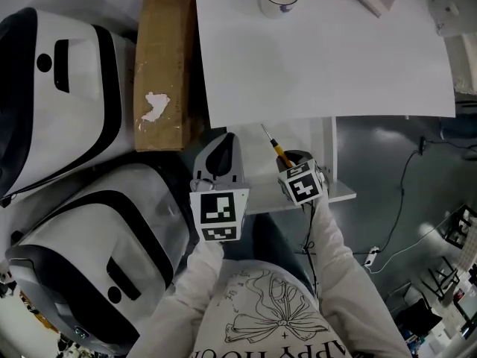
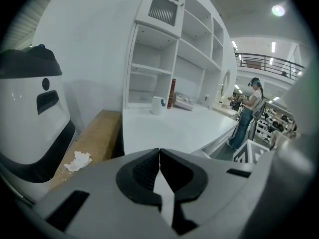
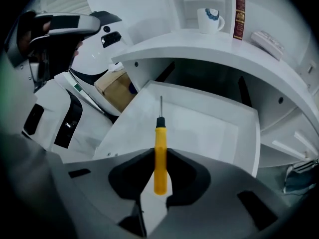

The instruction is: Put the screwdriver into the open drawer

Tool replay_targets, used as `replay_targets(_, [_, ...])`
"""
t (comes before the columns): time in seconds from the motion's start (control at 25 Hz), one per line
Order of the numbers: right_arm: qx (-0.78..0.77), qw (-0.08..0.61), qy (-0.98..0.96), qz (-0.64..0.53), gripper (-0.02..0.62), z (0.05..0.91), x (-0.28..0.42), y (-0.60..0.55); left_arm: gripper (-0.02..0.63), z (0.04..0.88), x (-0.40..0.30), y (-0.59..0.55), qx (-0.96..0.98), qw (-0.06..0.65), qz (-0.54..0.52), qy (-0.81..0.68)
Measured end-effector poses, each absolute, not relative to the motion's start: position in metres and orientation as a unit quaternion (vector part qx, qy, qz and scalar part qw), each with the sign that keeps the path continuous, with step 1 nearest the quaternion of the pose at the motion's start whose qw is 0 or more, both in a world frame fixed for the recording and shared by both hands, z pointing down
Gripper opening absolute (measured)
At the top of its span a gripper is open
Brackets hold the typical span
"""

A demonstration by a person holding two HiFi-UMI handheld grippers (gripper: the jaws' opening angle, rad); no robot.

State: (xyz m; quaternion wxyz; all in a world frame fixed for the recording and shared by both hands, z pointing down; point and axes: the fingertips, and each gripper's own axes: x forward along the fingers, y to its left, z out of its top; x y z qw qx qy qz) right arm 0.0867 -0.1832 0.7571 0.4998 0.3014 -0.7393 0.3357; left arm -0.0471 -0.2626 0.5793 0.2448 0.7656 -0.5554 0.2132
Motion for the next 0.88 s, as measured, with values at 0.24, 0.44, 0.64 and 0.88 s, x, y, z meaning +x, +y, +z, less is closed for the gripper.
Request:
replay_targets(0.24, [0.290,0.523,-0.727,0.337,0.071,0.779,0.086,-0.193,0.006,0.586,-0.049,-0.261,0.764,0.247,0.218,-0.554])
replay_targets(0.44, [0.289,0.549,-0.712,0.330,0.072,0.806,0.092,-0.198,0.006,0.594,-0.052,-0.259,0.762,0.253,0.221,-0.555])
replay_targets(0.64, [0.292,0.575,-0.692,0.325,0.072,0.830,0.101,-0.198,0.006,0.598,-0.054,-0.258,0.761,0.256,0.225,-0.552])
replay_targets(0.88, [0.318,0.584,-0.676,0.319,0.074,0.845,0.110,-0.205,0.006,0.602,-0.059,-0.257,0.758,0.260,0.225,-0.554])
